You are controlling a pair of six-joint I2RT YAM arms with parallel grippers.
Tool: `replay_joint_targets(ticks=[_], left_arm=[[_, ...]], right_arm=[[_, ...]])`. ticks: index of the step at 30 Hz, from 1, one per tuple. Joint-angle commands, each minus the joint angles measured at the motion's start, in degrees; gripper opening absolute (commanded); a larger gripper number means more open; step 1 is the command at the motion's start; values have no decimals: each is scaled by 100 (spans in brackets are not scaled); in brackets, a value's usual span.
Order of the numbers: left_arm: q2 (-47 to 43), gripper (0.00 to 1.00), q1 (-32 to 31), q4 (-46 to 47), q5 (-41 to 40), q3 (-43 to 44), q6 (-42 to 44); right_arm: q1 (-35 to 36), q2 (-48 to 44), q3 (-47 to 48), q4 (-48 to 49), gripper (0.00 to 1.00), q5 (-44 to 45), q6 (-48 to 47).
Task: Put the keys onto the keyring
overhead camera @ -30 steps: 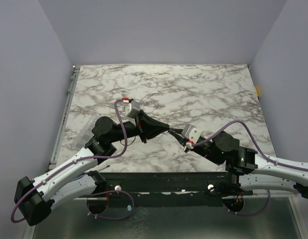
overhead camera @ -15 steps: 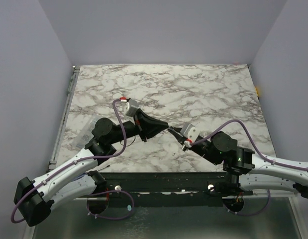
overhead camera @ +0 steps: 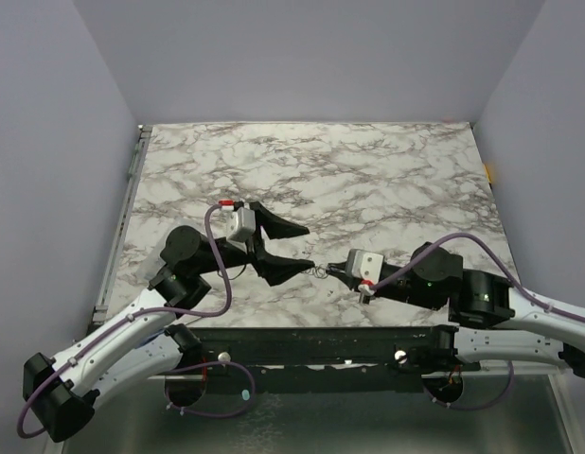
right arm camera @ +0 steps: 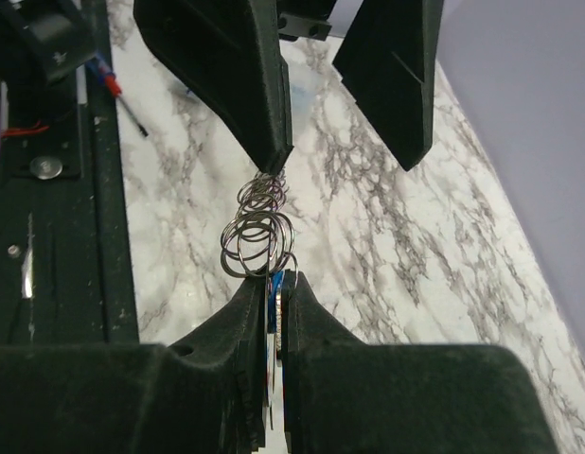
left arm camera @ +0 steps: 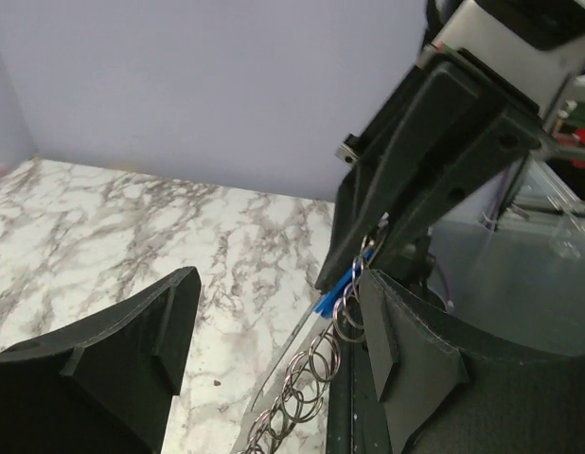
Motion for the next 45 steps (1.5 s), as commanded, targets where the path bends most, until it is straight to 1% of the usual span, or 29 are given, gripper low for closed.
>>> replay_joint_targets(ticks=[1,4,7,15,23,27,32,35,43,45], left_arm=[[106,74,20,-347,1384,269,520],[301,73,16,-370,1824,311,470],[488,72,6,-376,1982,341,363],[835,65,-179,-370,2132,367,189],[1103,52,-357,-372,2037,388,76],[1142,48,-411,-360,2035,362,58],[1227,47,-458,-364,2061,350,30],[1289,45,-492,-367,2078,352,10],[1304,45,-528,-367,2038,352,5],[1303,44,-525,-366,2035,344,11]], right_arm=[[45,62,500,-1511,1,-650,40],[38,209,731,-2062,1,-871,108],[37,282,883,-2300,1,-1083,150],[38,450,1020,-2359,1,-1051,151],[44,573,1031,-2277,1,-1028,127],[41,589,1011,-2219,1,-962,86],[36,598,974,-2128,1,-841,48],[44,583,946,-2062,1,-847,50],[37,661,893,-2063,1,-803,41],[40,675,893,-2050,1,-803,44]])
